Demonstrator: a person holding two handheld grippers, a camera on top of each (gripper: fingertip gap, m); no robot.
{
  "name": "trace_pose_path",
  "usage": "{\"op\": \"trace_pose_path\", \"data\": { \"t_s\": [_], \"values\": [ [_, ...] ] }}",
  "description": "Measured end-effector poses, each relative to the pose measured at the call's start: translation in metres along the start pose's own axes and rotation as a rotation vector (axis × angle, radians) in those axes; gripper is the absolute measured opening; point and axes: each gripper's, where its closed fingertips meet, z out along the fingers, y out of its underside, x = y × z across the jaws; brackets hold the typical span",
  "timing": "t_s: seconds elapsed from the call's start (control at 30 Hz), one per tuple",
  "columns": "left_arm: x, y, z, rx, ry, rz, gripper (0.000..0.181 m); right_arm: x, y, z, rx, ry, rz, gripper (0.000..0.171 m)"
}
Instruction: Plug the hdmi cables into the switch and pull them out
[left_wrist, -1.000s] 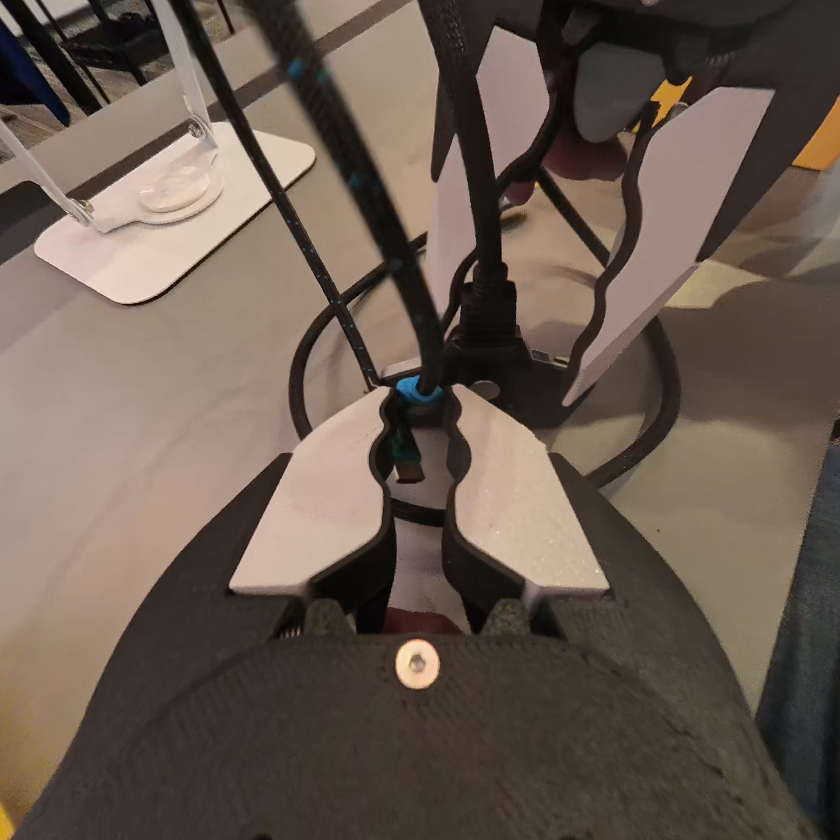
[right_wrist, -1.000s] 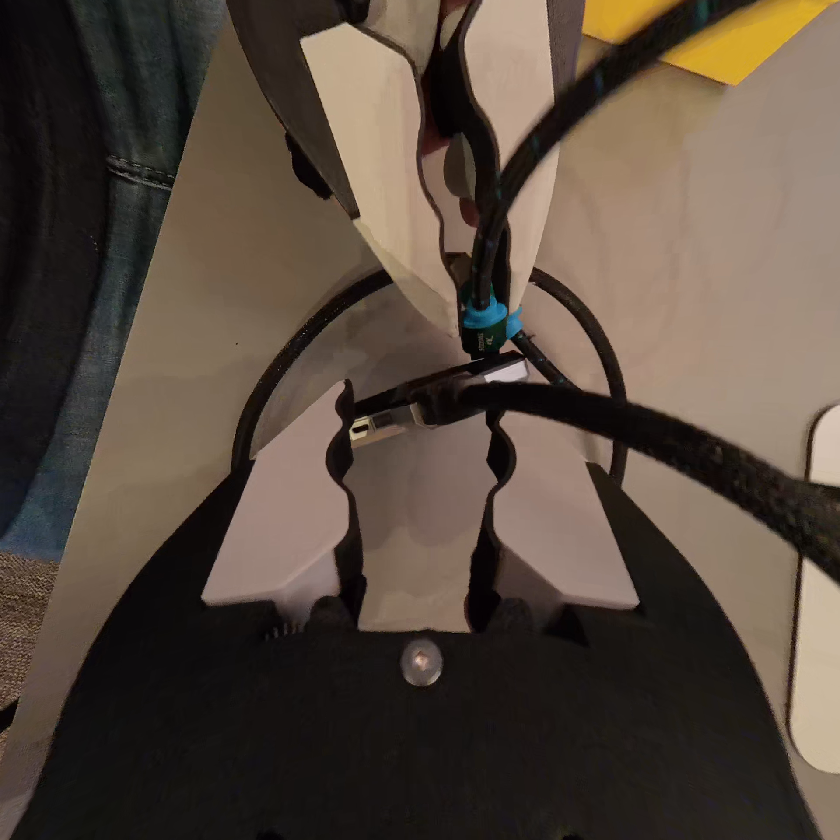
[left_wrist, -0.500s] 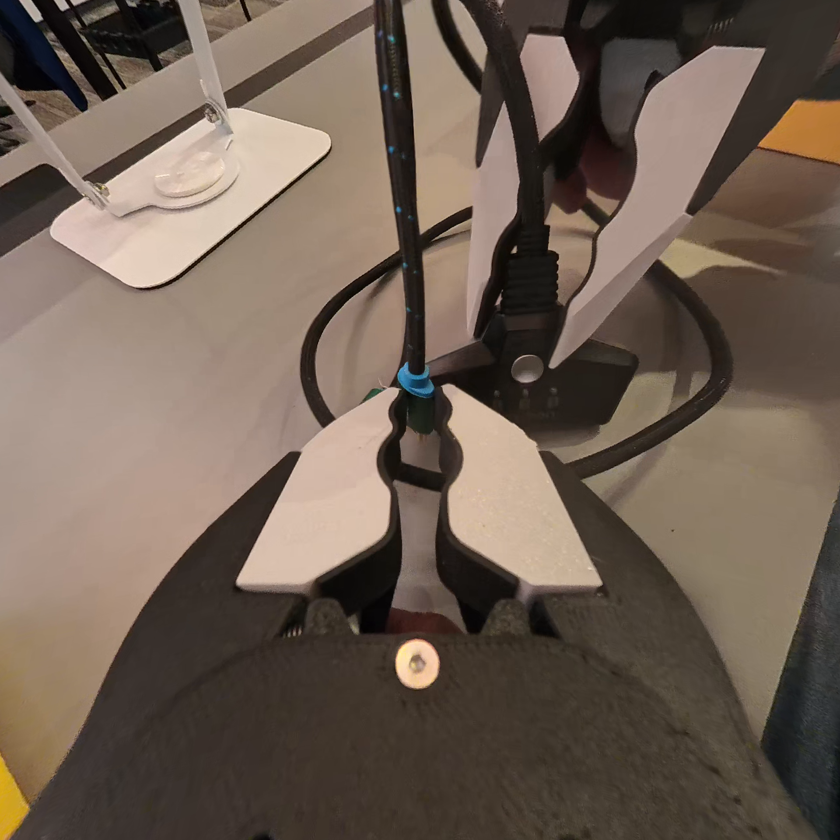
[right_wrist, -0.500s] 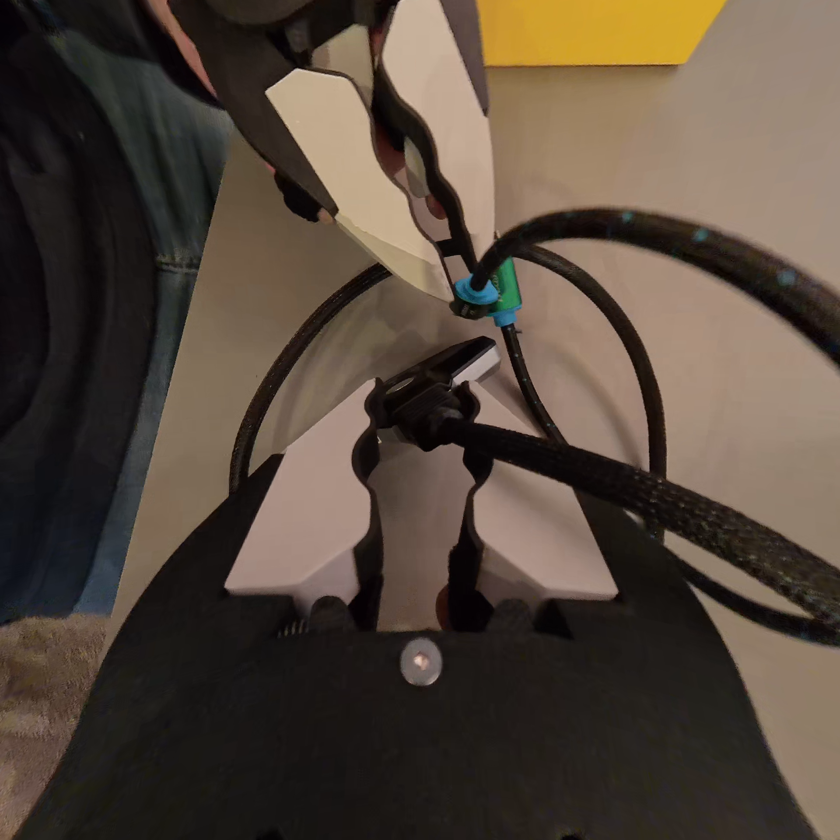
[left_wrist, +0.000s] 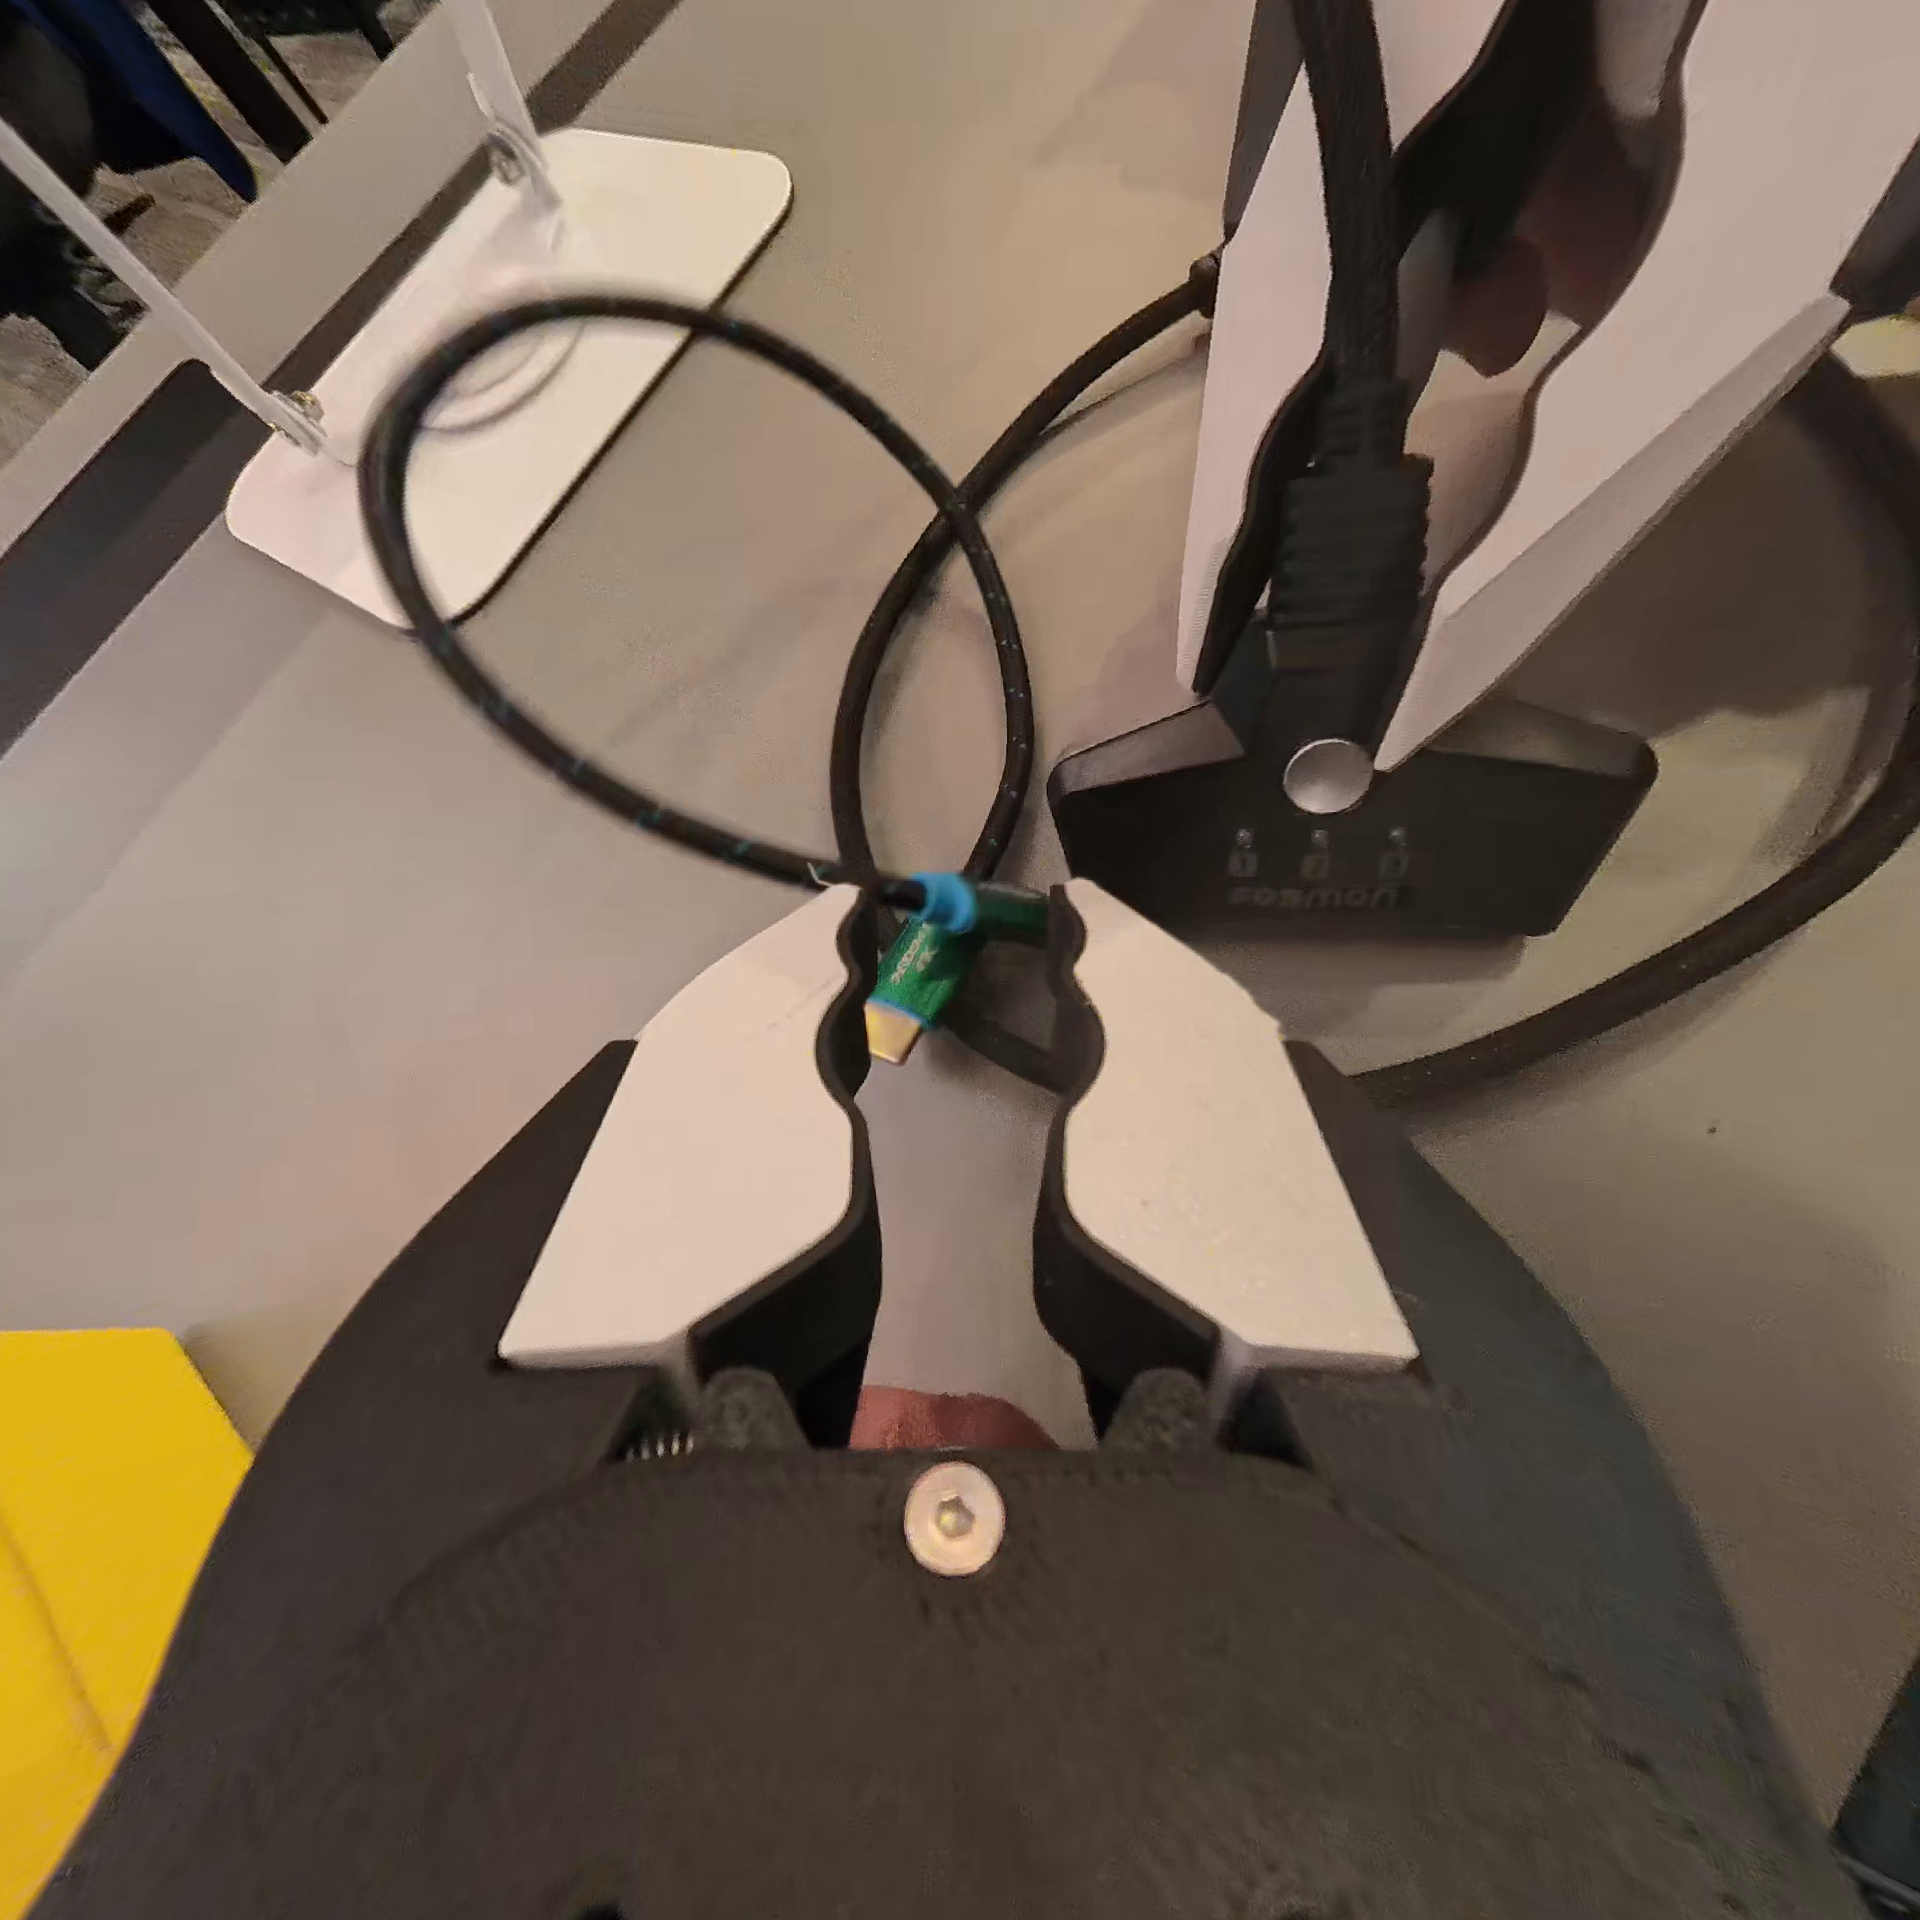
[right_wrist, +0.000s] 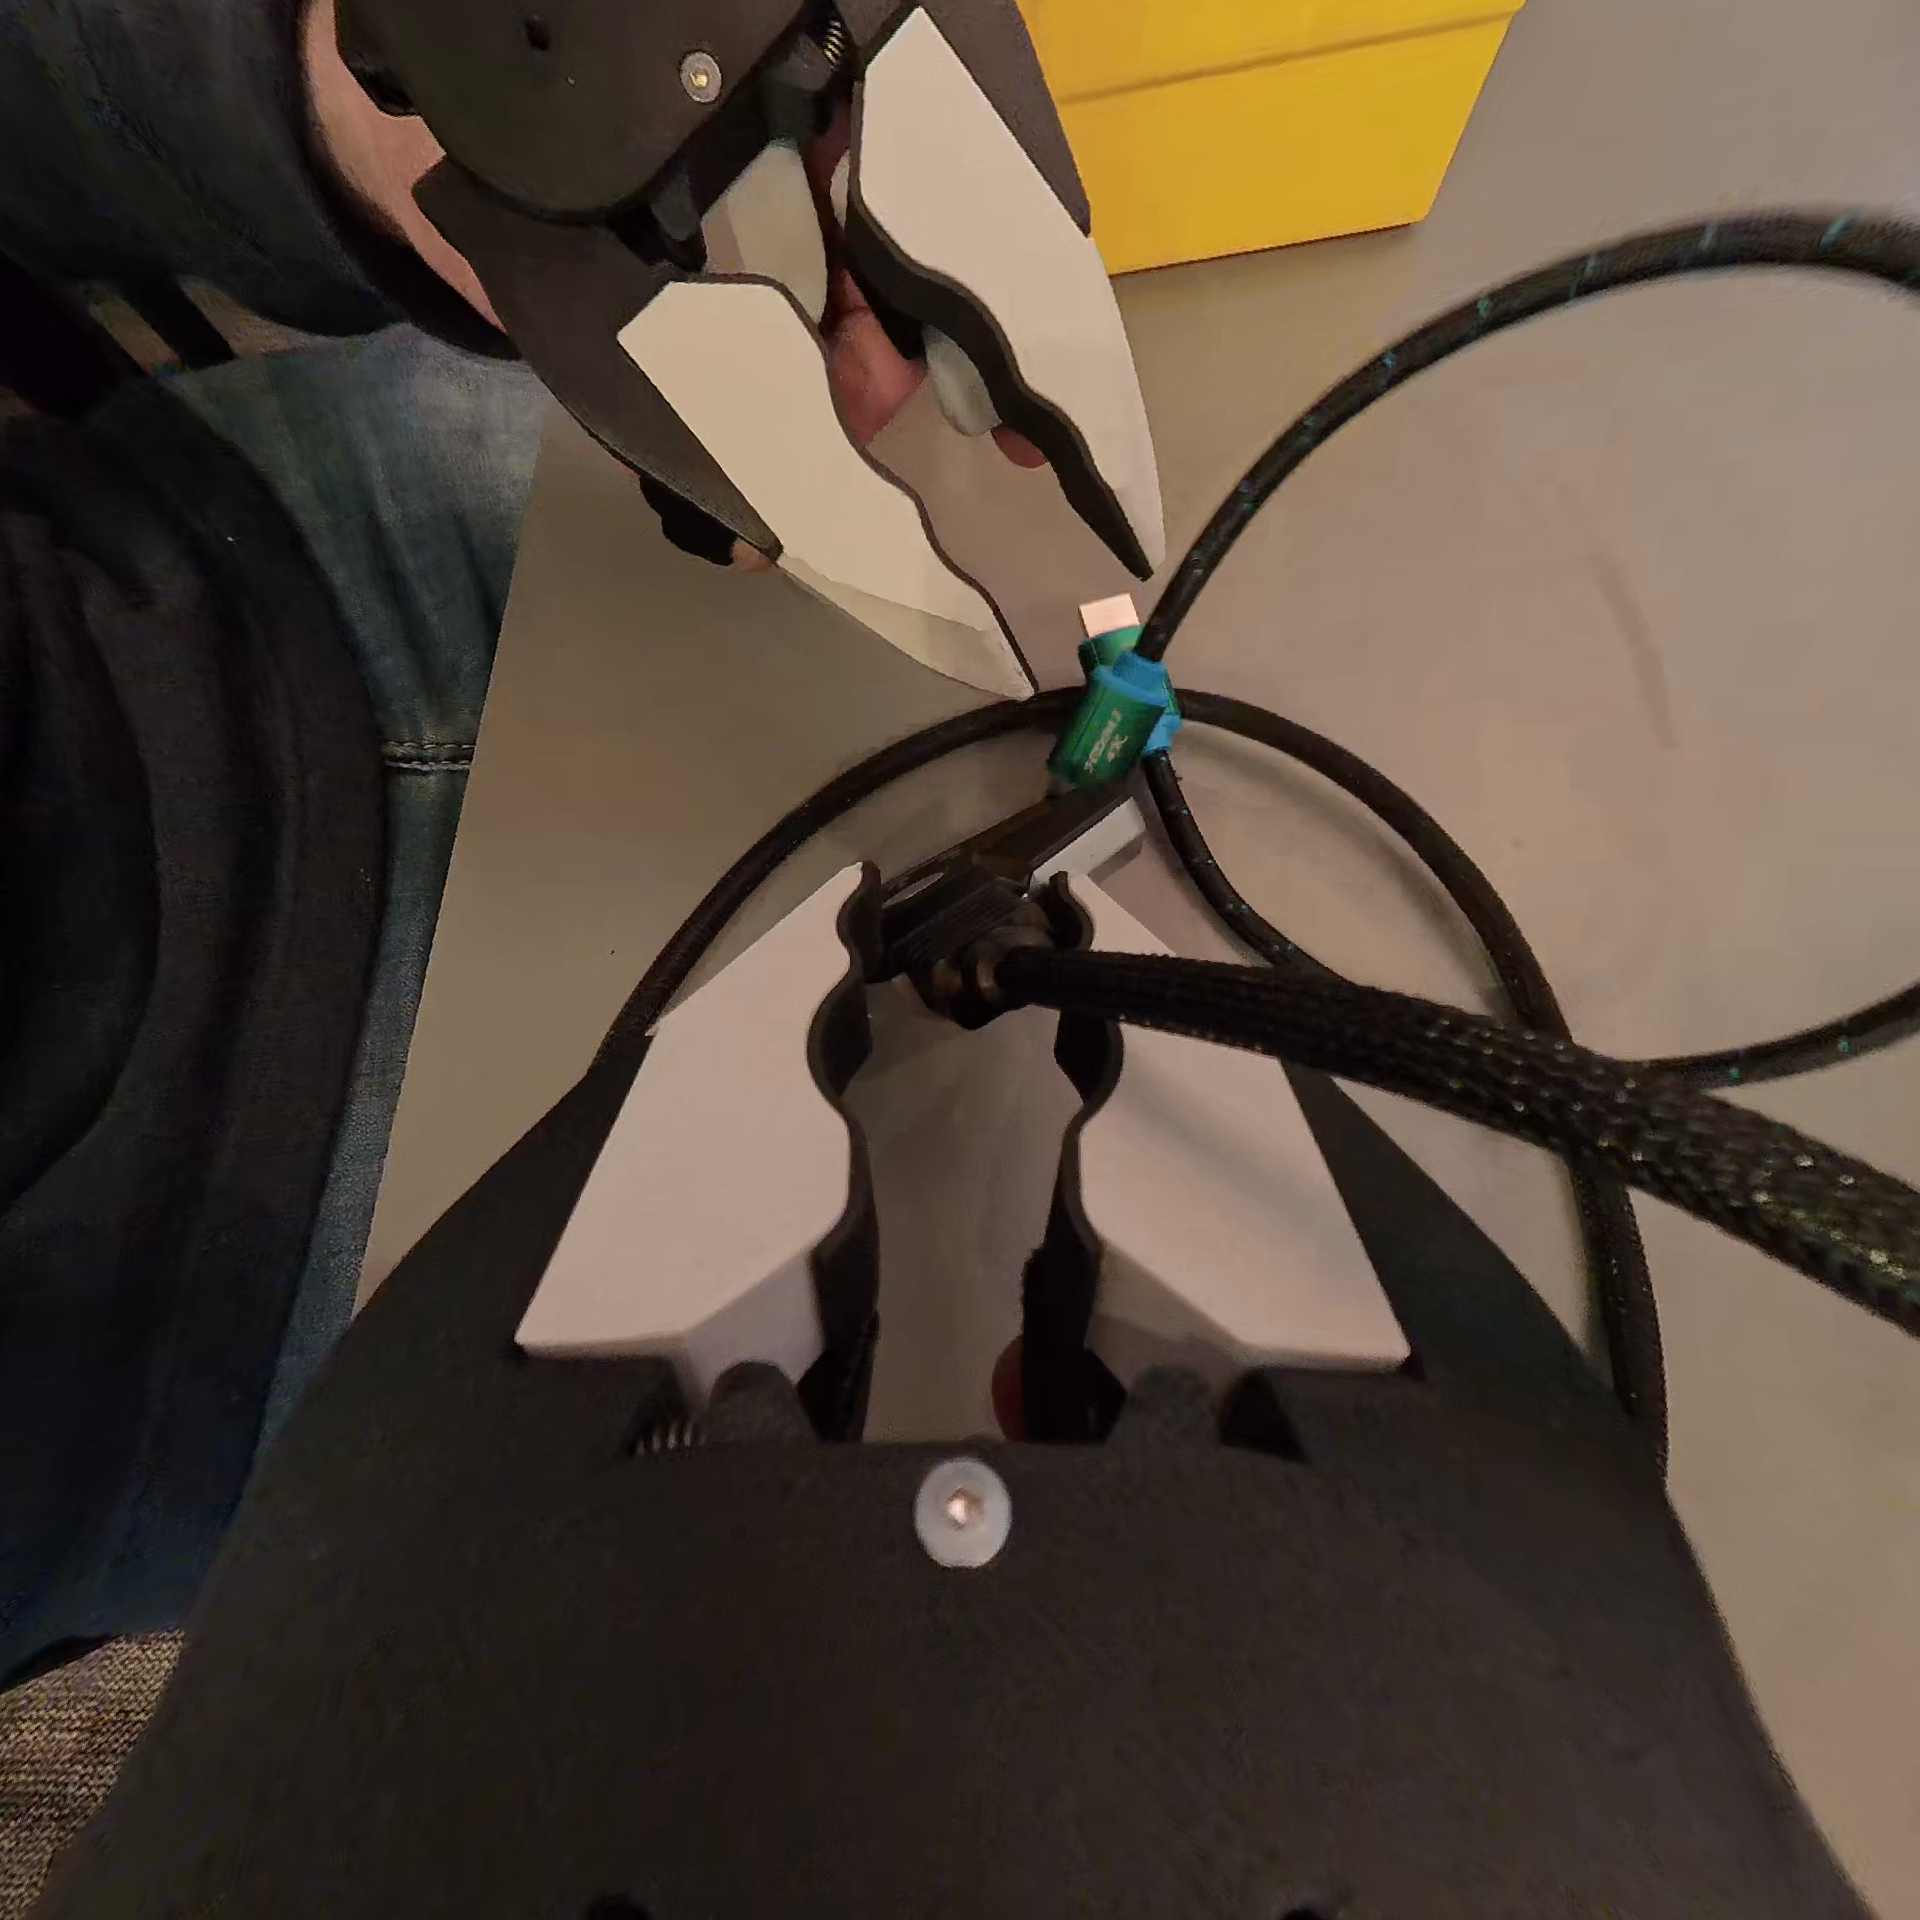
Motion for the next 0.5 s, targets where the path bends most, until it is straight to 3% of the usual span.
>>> {"op": "trace_pose_path", "data": {
  "t_s": [0.23, 0.5],
  "values": [
    [-0.005, 0.009, 0.001, -0.086, -0.042, 0.156, 0.028, -0.003, 0.003, -0.003, 0.007, -0.011, 0.005, 0.03],
    [-0.015, -0.005, -0.015, -0.195, -0.041, 0.367, 0.035, -0.003, 0.009, -0.01, 0.053, -0.006, 0.099, 0.03]
  ]
}}
